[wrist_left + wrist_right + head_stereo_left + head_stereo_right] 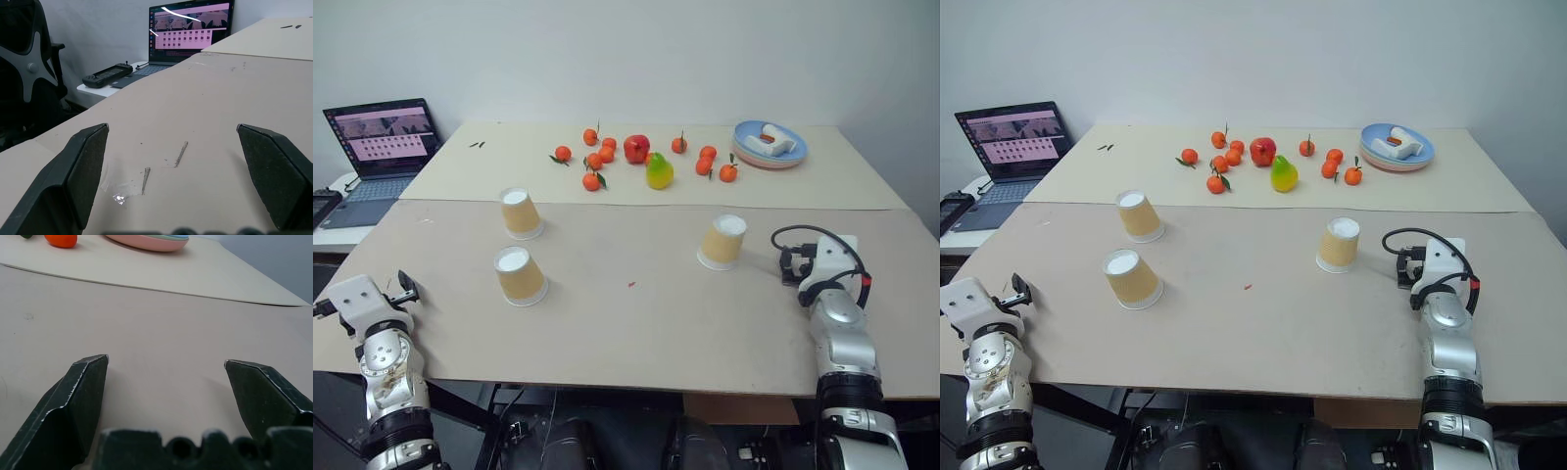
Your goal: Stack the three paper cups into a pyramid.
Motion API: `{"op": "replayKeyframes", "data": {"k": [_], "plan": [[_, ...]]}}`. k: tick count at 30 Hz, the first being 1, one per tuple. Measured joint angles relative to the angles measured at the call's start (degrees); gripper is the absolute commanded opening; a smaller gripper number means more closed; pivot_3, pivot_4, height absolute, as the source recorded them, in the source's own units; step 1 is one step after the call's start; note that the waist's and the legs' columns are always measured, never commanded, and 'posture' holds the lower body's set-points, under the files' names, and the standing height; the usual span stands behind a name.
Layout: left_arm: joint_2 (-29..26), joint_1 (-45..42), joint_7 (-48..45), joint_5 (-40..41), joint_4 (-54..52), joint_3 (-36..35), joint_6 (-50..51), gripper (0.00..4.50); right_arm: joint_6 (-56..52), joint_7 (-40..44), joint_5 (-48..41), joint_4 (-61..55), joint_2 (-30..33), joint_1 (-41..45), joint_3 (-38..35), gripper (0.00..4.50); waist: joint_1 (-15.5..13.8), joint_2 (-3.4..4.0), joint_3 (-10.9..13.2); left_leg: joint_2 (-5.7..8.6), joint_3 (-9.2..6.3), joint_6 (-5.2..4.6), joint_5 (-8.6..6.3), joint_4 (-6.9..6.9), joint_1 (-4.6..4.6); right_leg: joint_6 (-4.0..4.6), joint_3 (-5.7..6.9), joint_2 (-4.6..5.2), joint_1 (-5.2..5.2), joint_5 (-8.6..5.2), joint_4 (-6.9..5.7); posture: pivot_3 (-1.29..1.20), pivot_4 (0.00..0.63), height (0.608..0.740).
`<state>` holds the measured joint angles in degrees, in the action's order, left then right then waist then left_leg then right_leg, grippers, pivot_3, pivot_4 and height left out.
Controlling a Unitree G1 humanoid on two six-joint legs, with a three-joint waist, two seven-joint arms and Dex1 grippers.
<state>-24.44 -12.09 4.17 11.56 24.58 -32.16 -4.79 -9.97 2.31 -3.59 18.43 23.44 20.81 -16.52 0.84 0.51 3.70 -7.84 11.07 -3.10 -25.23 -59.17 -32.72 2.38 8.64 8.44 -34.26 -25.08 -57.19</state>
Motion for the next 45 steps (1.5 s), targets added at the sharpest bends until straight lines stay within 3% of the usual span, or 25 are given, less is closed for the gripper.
{"op": "replayKeyframes", "data": {"k": [5,8,13,17,22,26,32,37,41,45], "plan": [[0.25,-0.32,-4.22,2.02,-1.28,1.43,1.45,4.50,-0.15,-0.02,-0.10,1.49,2.52,0.59,-0.78,4.43,-0.50,0.08,0.05,0.06,0.00,-0.03,-0.02,-0.03,-0.18,0.00,0.06,0.04,-0.11,0.00,-0.01,0.00,0.150,0.638],[-0.24,-0.03,-6.89,2.98,-1.49,1.70,1.60,4.50,-0.98,-0.04,-2.39,1.95,5.86,2.40,-5.45,4.43,-0.70,0.45,0.08,0.13,0.05,0.28,0.18,-0.08,-0.76,-0.12,-0.10,-0.02,-0.44,0.07,-0.08,0.00,0.150,0.638],[-1.03,0.84,-8.51,3.84,-1.42,1.11,2.18,4.50,-6.57,4.67,-13.36,-8.64,8.02,18.30,-8.48,4.43,0.81,0.82,0.74,1.03,-1.01,0.49,0.31,0.15,-0.84,0.00,-0.84,-0.06,-0.80,-0.01,-0.27,0.00,0.150,0.638],[-1.18,0.46,-9.11,3.83,-2.41,1.77,2.26,4.50,-17.91,15.86,-26.06,-26.77,6.12,30.31,2.31,4.43,1.45,0.34,0.75,1.38,-3.04,0.04,0.04,0.14,-0.71,0.12,-1.11,-0.99,-0.28,-0.06,-0.04,0.00,0.150,0.638],[-1.10,0.00,-9.89,3.87,-3.36,3.05,2.63,4.50,-31.51,32.40,-39.10,-38.29,5.37,27.05,18.58,4.43,0.38,0.12,0.81,1.71,-3.36,-0.08,-0.05,0.08,-0.80,0.15,-0.82,-0.81,-0.01,-0.03,0.18,0.00,0.150,0.638],[-1.77,0.79,-11.42,4.18,-4.33,3.25,3.40,4.50,-34.77,45.26,-42.09,-43.00,12.60,24.20,24.90,4.43,-0.63,0.18,0.87,2.12,-3.29,-0.09,-0.05,0.25,-0.81,-0.30,-0.79,-0.12,0.16,0.21,0.68,0.00,0.150,0.638],[-7.88,9.67,-27.13,11.84,-14.19,4.02,12.78,4.50,-33.27,51.20,-36.18,-41.60,13.23,23.02,29.97,4.43,0.38,0.09,0.98,2.12,-3.13,0.30,0.17,0.35,-0.82,-0.48,-0.86,-0.10,0.15,0.32,0.96,0.00,0.150,0.638],[-23.09,24.14,-49.29,21.45,-27.70,3.39,25.43,4.50,-31.46,51.29,-31.90,-38.04,11.02,22.91,30.98,4.43,0.97,-0.09,1.41,2.02,-3.28,0.57,0.31,0.50,-0.79,-0.21,-0.74,-0.16,0.09,0.17,0.93,0.00,0.150,0.638],[-31.56,26.51,-59.15,23.56,-29.03,-1.41,29.21,4.50,-30.46,51.33,-30.22,-36.67,9.20,22.69,31.09,4.43,0.03,0.16,1.57,2.02,-3.48,0.41,0.22,0.50,-0.75,-0.07,-0.49,-0.14,0.01,0.11,0.86,0.00,0.150,0.638],[-34.40,24.52,-63.96,22.76,-28.75,-0.57,29.57,4.50,-29.97,51.33,-29.12,-36.26,8.44,22.43,31.04,4.43,-0.24,0.17,1.61,2.08,-3.63,0.37,0.21,0.46,-0.79,-0.06,-0.26,-0.14,0.07,0.10,0.88,0.00,0.150,0.638]]}}
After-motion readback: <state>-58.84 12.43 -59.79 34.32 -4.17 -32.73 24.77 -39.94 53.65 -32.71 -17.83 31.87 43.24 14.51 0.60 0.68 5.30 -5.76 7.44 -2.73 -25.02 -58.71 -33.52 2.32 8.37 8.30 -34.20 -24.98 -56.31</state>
